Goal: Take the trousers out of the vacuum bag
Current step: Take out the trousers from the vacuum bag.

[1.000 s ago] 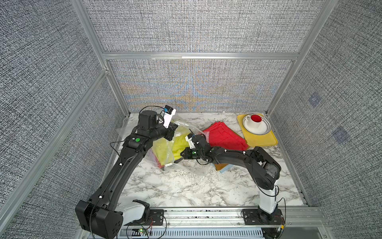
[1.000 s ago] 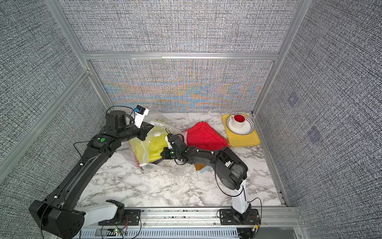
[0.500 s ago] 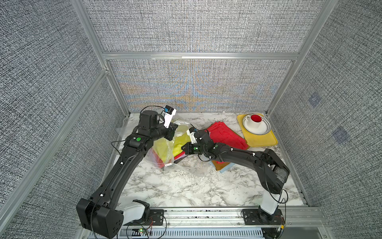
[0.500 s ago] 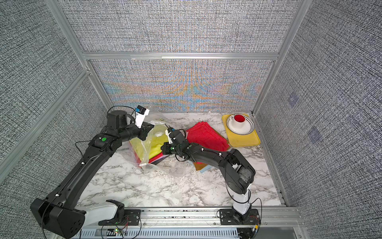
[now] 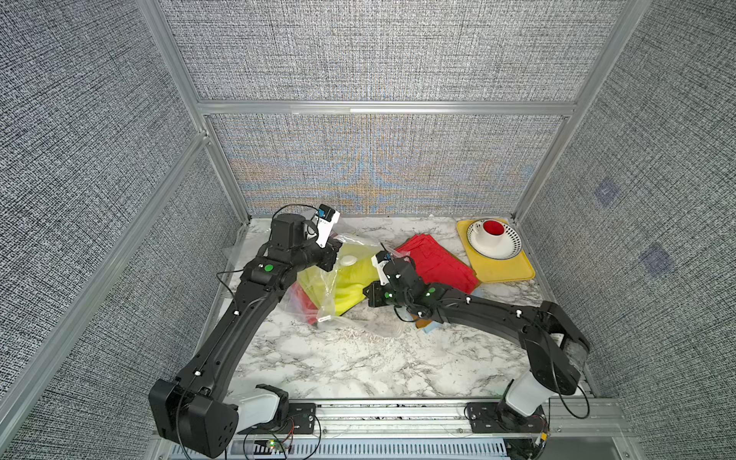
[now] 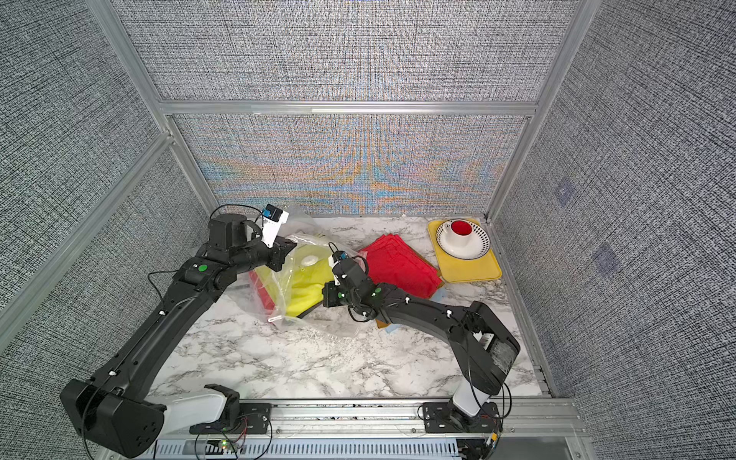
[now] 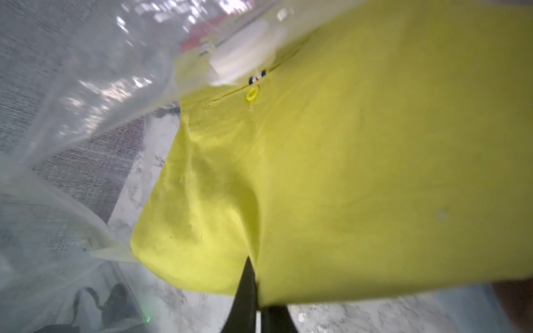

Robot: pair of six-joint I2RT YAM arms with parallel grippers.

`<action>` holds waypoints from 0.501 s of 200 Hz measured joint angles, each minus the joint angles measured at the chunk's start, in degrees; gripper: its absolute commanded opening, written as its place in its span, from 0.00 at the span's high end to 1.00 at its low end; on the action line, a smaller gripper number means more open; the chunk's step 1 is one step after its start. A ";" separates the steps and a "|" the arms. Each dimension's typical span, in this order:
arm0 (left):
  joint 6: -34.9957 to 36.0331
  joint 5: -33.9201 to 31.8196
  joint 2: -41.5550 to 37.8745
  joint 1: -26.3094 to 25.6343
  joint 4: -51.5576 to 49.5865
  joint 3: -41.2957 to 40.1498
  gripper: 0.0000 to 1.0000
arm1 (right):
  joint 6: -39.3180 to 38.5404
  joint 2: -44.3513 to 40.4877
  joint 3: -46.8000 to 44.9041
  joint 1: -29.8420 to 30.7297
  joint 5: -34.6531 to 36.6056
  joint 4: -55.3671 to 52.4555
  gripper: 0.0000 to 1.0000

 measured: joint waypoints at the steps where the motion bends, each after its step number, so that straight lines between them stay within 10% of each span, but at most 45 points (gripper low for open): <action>1: 0.00 0.00 -0.02 0.00 0.00 -0.02 1.00 | 0.04 0.04 -0.09 0.00 -0.02 0.00 1.00; 34: -0.02 -0.11 -0.02 0.00 0.07 -0.11 1.00 | 2.27 1.07 -3.23 0.00 -0.04 1.44 1.00; 67: -0.02 -0.11 -0.02 0.00 0.46 -0.31 1.00 | 5.16 1.66 -4.92 0.11 -1.62 4.42 0.51; 100: -0.02 -0.11 0.00 0.00 1.03 -0.31 1.00 | 7.45 3.23 -4.98 0.92 -3.30 6.34 0.38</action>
